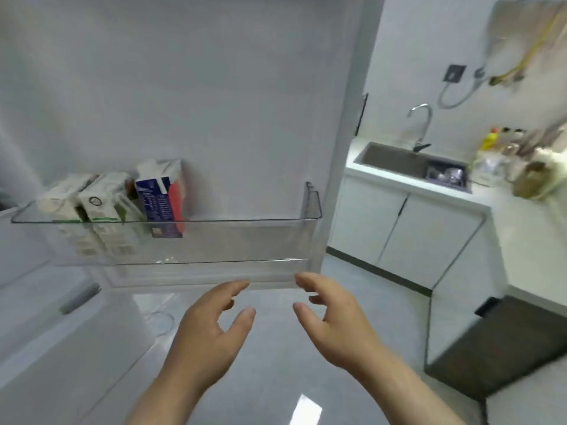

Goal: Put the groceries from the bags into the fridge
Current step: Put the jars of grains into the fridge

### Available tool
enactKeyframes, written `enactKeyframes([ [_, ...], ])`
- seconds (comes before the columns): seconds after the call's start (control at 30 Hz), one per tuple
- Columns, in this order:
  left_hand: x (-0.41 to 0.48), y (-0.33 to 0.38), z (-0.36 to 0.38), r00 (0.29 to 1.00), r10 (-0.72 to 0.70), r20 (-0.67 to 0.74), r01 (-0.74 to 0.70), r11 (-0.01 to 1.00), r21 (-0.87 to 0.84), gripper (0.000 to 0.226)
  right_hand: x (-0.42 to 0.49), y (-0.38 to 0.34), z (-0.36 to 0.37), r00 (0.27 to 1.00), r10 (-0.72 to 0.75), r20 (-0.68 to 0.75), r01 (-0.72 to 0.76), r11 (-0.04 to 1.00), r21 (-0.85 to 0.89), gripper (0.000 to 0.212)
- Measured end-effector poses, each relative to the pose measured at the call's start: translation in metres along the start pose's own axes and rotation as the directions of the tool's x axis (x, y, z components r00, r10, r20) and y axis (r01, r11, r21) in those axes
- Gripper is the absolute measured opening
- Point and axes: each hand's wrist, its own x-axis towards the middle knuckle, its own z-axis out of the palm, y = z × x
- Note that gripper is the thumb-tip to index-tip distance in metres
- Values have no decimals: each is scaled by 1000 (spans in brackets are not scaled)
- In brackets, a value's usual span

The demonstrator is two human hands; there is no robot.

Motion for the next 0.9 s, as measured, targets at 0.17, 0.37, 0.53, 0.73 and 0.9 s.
enactKeyframes([
  [0.17, 9, 35, 72, 963, 109, 247, -112, 994, -5, 32, -51, 56, -57, 967, 184, -178, -194, 980, -40, 43],
  [0.37, 1, 107, 156, 851, 263, 454, -287, 958, -17, 38, -129, 109, -128, 853, 356, -381, -355, 932, 78, 45],
  [0.53, -29, 169, 229, 750, 349, 561, -376, 924, -72, 32, -197, 162, -182, 748, 443, -495, -424, 892, 157, 45],
  [0.73, -69, 231, 325, 640, 448, 625, -446, 878, -173, 29, -284, 222, -248, 587, 550, -593, -491, 825, 280, 45],
  [0.9, -117, 273, 414, 440, 513, 737, -498, 822, -275, 35, -373, 252, -285, 384, 626, -678, -556, 744, 372, 42],
])
